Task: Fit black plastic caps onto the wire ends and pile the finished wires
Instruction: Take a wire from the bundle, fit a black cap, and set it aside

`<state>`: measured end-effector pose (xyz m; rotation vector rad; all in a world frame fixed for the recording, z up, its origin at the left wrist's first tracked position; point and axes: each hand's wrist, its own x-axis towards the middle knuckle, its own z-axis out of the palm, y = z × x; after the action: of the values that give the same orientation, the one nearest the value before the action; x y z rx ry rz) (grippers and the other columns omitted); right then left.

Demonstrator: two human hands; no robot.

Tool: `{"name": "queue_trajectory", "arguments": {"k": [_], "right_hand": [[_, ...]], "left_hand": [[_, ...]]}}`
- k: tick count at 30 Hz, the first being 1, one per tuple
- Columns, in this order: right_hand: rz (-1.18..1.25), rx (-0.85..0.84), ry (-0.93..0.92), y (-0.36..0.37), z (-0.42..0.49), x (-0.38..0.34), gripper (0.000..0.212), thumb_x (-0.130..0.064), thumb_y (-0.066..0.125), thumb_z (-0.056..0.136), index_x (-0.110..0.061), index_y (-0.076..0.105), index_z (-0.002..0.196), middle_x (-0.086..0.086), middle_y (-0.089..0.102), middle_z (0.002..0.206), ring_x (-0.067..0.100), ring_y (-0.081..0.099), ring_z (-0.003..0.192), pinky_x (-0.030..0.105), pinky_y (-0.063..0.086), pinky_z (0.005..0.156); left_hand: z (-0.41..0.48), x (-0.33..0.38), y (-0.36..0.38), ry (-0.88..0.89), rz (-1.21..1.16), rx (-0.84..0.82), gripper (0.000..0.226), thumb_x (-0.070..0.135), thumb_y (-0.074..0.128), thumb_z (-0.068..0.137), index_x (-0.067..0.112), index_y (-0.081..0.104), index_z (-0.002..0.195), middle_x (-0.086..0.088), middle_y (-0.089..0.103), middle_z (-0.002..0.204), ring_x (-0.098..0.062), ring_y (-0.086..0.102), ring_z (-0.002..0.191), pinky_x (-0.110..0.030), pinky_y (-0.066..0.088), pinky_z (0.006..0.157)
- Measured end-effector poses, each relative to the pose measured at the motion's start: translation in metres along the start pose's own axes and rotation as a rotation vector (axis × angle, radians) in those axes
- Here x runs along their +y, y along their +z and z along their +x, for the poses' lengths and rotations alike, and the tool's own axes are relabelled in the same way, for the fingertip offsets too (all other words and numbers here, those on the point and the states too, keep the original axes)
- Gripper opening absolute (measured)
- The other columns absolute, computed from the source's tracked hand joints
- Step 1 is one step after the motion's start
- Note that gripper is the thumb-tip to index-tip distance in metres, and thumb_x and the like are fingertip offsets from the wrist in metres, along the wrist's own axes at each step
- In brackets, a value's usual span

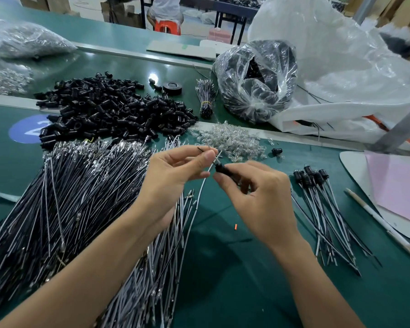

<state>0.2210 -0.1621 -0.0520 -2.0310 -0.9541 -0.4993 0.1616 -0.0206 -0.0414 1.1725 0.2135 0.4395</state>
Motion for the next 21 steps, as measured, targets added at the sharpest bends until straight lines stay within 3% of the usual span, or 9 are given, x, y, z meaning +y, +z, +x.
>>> {"name": "queue_trajectory", "arguments": {"k": [4, 6, 10, 13, 17, 19, 21], "right_hand": [[-0.055, 0.037, 0.045, -0.007, 0.002, 0.006, 0.018, -0.027, 0.081, 0.076, -0.014, 0.078, 0.089, -0.001, 0.063, 0.104, 0.016, 0.056, 0.078, 0.020, 0.045, 0.075], [-0.026, 0.050, 0.076, -0.011, 0.004, 0.009, 0.016, -0.024, 0.082, 0.075, -0.015, 0.079, 0.088, -0.002, 0.067, 0.105, 0.017, 0.062, 0.081, 0.023, 0.047, 0.078], [0.070, 0.078, 0.117, -0.013, 0.006, 0.010, 0.014, -0.020, 0.082, 0.075, -0.013, 0.078, 0.086, -0.008, 0.071, 0.100, 0.006, 0.067, 0.089, 0.014, 0.047, 0.086], [0.399, 0.104, 0.322, -0.017, 0.010, 0.011, 0.012, -0.015, 0.082, 0.074, -0.016, 0.078, 0.085, -0.007, 0.076, 0.096, 0.006, 0.071, 0.085, 0.020, 0.053, 0.082], [1.061, 0.190, 0.470, -0.030, 0.016, 0.013, 0.015, -0.016, 0.075, 0.074, -0.011, 0.075, 0.088, 0.008, 0.075, 0.095, 0.022, 0.071, 0.086, 0.033, 0.057, 0.081], [1.359, 0.213, 0.511, -0.036, 0.019, 0.014, 0.015, -0.018, 0.062, 0.085, -0.009, 0.067, 0.095, 0.011, 0.074, 0.101, 0.026, 0.071, 0.092, 0.037, 0.057, 0.082], [1.510, 0.234, 0.545, -0.043, 0.019, 0.015, 0.016, -0.022, 0.055, 0.088, -0.010, 0.062, 0.097, 0.008, 0.075, 0.092, 0.022, 0.073, 0.084, 0.032, 0.058, 0.073]], "left_hand": [[0.009, 0.022, -0.020, 0.032, -0.207, 0.135, 0.010, 0.017, 0.067, 0.072, 0.016, 0.077, 0.072, 0.000, 0.075, 0.079, -0.011, 0.070, 0.073, -0.022, 0.057, 0.066], [0.014, 0.030, -0.030, 0.080, -0.245, 0.221, 0.009, 0.017, 0.068, 0.073, 0.016, 0.077, 0.073, 0.000, 0.075, 0.079, -0.011, 0.071, 0.073, -0.021, 0.057, 0.067], [0.015, 0.025, -0.029, 0.113, -0.251, 0.268, 0.006, 0.016, 0.070, 0.073, 0.015, 0.075, 0.075, 0.000, 0.075, 0.076, -0.011, 0.071, 0.071, -0.020, 0.056, 0.067], [0.018, 0.023, -0.032, 0.074, -0.257, 0.253, 0.006, 0.015, 0.069, 0.074, 0.015, 0.075, 0.074, -0.002, 0.075, 0.076, -0.012, 0.071, 0.071, -0.021, 0.057, 0.066], [0.016, 0.021, -0.034, -0.138, -0.103, 0.007, 0.009, 0.005, 0.060, 0.080, 0.007, 0.067, 0.084, -0.008, 0.071, 0.079, -0.019, 0.070, 0.070, -0.028, 0.059, 0.067], [0.014, 0.019, -0.031, -0.185, -0.032, -0.112, 0.012, 0.002, 0.053, 0.082, 0.008, 0.061, 0.088, -0.007, 0.069, 0.083, -0.021, 0.068, 0.076, -0.034, 0.060, 0.074], [0.012, 0.021, -0.028, -0.153, 0.042, -0.160, 0.015, 0.012, 0.051, 0.080, 0.009, 0.062, 0.090, -0.006, 0.069, 0.090, -0.020, 0.066, 0.085, -0.037, 0.057, 0.083]]}}
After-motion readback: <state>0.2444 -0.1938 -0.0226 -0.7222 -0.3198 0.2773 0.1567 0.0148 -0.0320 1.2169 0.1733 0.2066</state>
